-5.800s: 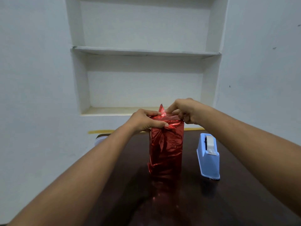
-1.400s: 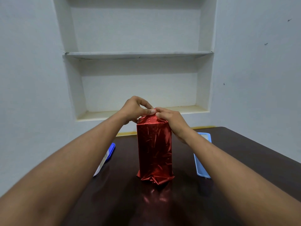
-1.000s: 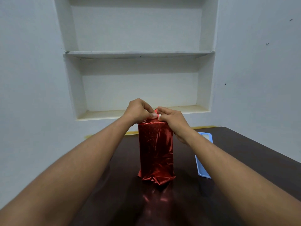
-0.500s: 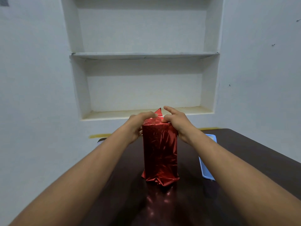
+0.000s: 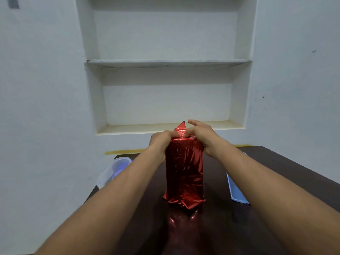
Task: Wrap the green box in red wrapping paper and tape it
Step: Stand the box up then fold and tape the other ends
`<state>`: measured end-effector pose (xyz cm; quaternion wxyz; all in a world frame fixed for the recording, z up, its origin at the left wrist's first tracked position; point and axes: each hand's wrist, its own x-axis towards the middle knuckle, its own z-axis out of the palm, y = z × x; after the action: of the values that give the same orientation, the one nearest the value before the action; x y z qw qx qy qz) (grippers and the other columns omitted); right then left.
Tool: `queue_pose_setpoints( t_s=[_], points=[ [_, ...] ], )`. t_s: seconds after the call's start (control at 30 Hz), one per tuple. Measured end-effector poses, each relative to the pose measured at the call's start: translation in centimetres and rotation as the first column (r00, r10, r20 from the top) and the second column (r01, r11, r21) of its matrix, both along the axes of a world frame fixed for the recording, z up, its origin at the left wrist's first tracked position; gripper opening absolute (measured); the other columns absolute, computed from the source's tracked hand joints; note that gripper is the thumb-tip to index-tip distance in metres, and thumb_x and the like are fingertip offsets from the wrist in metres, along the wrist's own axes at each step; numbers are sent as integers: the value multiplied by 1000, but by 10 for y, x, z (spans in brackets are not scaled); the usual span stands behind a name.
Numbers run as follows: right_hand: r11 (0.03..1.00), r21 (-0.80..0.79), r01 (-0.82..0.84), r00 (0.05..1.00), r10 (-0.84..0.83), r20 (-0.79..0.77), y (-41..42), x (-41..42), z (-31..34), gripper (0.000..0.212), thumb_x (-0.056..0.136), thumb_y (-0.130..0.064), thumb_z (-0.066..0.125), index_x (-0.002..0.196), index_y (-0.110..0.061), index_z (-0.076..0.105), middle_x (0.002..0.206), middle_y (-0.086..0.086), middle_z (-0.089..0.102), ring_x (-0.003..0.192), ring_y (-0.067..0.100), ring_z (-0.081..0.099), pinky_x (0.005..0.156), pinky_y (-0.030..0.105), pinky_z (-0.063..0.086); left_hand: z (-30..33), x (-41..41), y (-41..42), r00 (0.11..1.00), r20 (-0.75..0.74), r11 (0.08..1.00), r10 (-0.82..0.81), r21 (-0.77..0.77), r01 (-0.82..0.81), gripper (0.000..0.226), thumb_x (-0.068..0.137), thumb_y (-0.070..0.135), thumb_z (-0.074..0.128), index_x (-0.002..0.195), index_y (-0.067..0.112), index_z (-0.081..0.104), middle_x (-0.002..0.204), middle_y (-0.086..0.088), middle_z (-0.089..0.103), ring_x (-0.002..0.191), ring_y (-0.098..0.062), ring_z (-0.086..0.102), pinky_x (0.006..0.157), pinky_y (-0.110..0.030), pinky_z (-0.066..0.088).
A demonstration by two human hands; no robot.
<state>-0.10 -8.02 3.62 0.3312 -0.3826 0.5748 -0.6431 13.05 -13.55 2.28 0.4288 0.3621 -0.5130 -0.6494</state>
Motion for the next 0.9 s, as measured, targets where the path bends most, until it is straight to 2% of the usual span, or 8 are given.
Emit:
queue_pose_setpoints(
  t_s=[0.1, 0.23, 0.3, 0.4, 0.57, 0.73, 0.83, 0.9],
  points=[
    [1000, 3, -11, 1000, 11, 29, 0, 4, 1, 72, 81, 11, 62, 143, -25, 57, 116, 17, 71, 52, 16, 68, 50, 24, 56, -5, 4, 4, 998, -49, 999, -33, 13, 33, 23, 77, 10, 74, 99, 5, 75, 70, -7, 70, 46, -17, 63, 45, -21, 48],
    [999, 5, 33, 999, -33, 25, -4, 4, -4, 65, 81, 7, 67, 139, -22, 60, 119, 15, 70, 67, 20, 72, 57, 28, 58, -8, 1, 7, 996, -93, 1000, 6, 31, -3, 34, 62, 8, 75, 95, 3, 74, 71, -10, 71, 53, -24, 65, 58, -29, 54],
    [999, 6, 53, 999, -53, 11, -4, 3, -4, 55, 81, 2, 72, 128, -25, 65, 112, 10, 72, 75, 19, 74, 61, 28, 59, -7, 0, 6, 993, -114, 999, 14, 36, -10, 49, 49, 11, 74, 97, 2, 75, 77, -14, 73, 61, -29, 67, 68, -39, 56],
    [999, 24, 40, 999, -40, -12, 2, 5, -1, 35, 79, 1, 73, 105, -23, 68, 94, 5, 71, 66, 15, 70, 53, 22, 53, -8, 0, 5, 993, -119, 1000, 14, 26, -11, 52, 48, 10, 74, 100, 1, 75, 77, -14, 73, 62, -29, 67, 68, -39, 56],
    [995, 58, 76, 997, -76, 7, -2, 6, -6, 60, 81, 3, 69, 137, -15, 59, 111, 12, 72, 70, 18, 70, 57, 25, 55, -7, -2, 12, 997, -79, 1000, 14, -1, -14, 42, 60, 19, 76, 100, 5, 76, 84, -13, 77, 68, -28, 69, 72, -38, 54],
    [990, 97, 99, 995, -99, -2, -4, 11, -4, 17, 70, -2, 68, 83, -13, 67, 70, 6, 65, 53, 20, 63, 55, 29, 55, -9, -5, 21, 993, -81, 996, 82, 27, -80, 38, 51, 21, 72, 86, 7, 75, 73, -9, 72, 62, -27, 64, 65, -35, 51],
    [977, 119, 175, 985, -175, -11, -8, 8, -8, 24, 45, -14, 70, 69, -14, 74, 73, 7, 74, 76, 30, 74, 79, 47, 64, -11, -7, 24, 988, -72, 990, 139, 22, -138, 33, 48, 26, 71, 77, 12, 76, 76, -8, 73, 67, -28, 66, 64, -33, 53],
    [970, 115, 214, 977, -213, -22, -14, 2, -13, 31, 40, -18, 72, 70, -16, 76, 79, 8, 77, 82, 31, 76, 80, 51, 64, -12, -8, 24, 983, -69, 985, 170, 15, -170, 29, 46, 28, 70, 72, 15, 74, 78, -7, 73, 71, -28, 67, 64, -34, 53]
  ],
)
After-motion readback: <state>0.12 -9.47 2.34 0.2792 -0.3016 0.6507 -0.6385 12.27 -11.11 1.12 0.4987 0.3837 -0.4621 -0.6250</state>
